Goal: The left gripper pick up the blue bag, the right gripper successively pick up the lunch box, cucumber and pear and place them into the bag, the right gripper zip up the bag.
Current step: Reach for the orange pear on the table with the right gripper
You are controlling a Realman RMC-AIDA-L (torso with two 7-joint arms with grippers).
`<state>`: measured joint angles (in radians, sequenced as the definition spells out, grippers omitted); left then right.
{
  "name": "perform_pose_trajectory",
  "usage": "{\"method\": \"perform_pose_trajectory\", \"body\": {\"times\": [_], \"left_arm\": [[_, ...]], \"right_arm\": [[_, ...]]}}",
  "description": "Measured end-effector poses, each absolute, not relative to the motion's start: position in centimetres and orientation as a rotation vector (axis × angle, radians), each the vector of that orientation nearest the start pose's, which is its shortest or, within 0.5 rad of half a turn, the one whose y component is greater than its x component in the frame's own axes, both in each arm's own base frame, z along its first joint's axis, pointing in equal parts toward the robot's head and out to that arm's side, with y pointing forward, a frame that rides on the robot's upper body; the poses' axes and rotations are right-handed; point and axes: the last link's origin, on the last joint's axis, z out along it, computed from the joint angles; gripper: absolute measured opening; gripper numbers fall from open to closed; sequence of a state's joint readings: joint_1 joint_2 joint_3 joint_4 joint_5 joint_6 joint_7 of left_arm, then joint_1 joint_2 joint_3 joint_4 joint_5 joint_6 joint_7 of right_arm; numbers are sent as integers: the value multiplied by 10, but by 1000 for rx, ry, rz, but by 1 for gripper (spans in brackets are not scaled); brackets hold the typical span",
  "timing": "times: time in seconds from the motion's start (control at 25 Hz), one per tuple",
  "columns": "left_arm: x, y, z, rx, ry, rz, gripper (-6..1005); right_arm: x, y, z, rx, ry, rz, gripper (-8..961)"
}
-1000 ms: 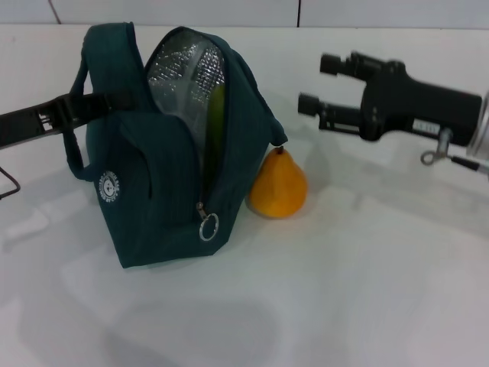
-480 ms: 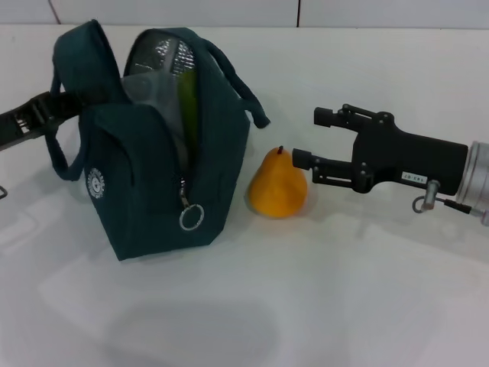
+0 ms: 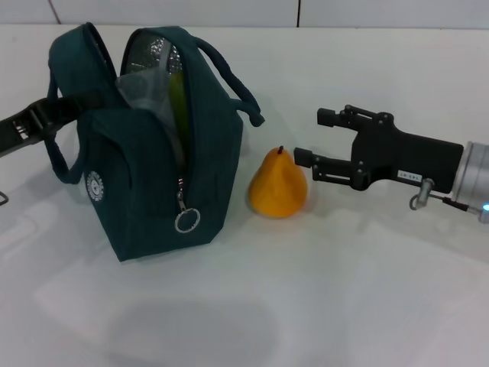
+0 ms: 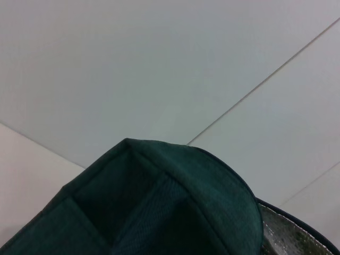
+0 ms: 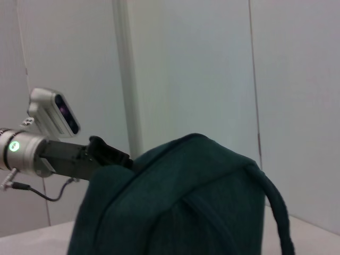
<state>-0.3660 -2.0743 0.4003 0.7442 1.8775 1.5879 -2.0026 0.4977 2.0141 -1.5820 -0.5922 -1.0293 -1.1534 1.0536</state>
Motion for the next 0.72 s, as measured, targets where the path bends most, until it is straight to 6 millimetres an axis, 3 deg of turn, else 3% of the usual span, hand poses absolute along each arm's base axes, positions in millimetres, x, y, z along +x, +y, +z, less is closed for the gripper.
{"method": "perform_pose_trajectory", "body": {"times": [0.72], "left_arm": [[-317, 307, 67, -2041, -1489, -1142, 41]], "right_arm": [[192, 357, -78, -2687, 224, 740, 746]]}}
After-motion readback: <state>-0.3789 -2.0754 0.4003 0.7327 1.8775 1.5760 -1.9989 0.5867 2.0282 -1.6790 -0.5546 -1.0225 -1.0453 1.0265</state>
